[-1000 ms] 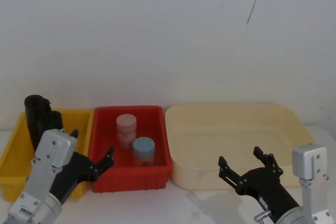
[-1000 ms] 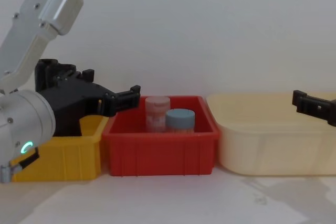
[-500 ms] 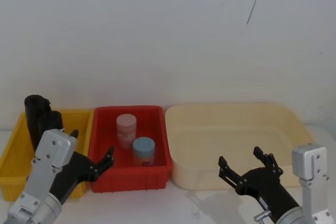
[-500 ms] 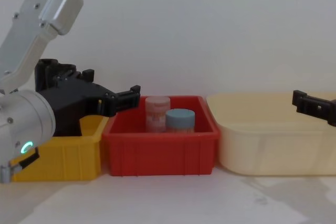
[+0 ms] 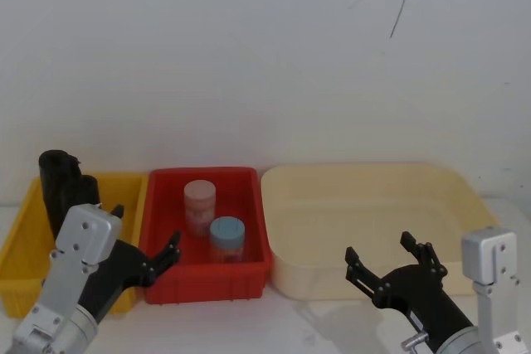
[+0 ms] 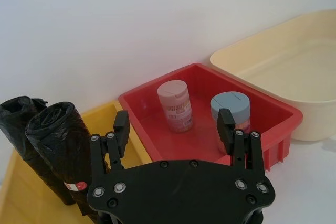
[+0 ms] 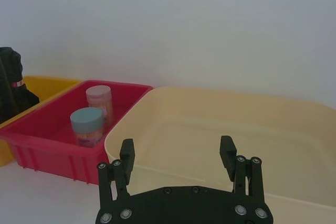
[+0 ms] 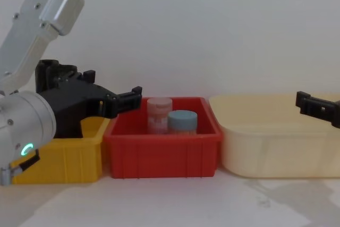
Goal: Pick up the garbage bag with the one hand and transfer it to the other hand.
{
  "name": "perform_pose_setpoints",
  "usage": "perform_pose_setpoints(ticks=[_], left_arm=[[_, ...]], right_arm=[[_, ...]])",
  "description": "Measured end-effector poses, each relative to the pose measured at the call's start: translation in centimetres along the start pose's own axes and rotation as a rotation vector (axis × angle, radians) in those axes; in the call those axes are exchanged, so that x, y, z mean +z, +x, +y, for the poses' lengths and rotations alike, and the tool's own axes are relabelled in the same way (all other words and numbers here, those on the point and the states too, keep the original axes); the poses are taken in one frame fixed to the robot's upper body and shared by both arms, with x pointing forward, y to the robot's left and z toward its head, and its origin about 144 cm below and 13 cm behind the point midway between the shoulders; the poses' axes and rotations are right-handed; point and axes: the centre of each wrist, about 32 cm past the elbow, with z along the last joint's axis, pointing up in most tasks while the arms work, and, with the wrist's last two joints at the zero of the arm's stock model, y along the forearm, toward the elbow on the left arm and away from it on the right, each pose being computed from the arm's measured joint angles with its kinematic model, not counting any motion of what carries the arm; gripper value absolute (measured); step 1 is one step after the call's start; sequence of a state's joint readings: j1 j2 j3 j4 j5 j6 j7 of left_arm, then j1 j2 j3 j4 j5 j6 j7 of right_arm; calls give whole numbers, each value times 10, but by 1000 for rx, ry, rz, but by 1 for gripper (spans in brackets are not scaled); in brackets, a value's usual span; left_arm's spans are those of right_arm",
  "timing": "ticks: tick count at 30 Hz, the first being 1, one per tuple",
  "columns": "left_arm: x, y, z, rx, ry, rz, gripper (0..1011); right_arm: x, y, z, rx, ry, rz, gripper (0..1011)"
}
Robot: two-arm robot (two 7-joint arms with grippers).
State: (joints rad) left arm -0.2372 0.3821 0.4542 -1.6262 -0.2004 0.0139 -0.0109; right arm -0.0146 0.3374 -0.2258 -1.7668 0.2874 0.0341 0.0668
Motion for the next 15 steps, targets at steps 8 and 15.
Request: perform_pose_setpoints(ticks=[8, 15], left_arm=[[0, 0, 0, 0, 0, 0, 1001], [0, 0, 0, 0, 0, 0, 1001]], right_arm=[[0, 0, 0, 0, 0, 0, 1000], [0, 0, 0, 0, 0, 0, 1000]])
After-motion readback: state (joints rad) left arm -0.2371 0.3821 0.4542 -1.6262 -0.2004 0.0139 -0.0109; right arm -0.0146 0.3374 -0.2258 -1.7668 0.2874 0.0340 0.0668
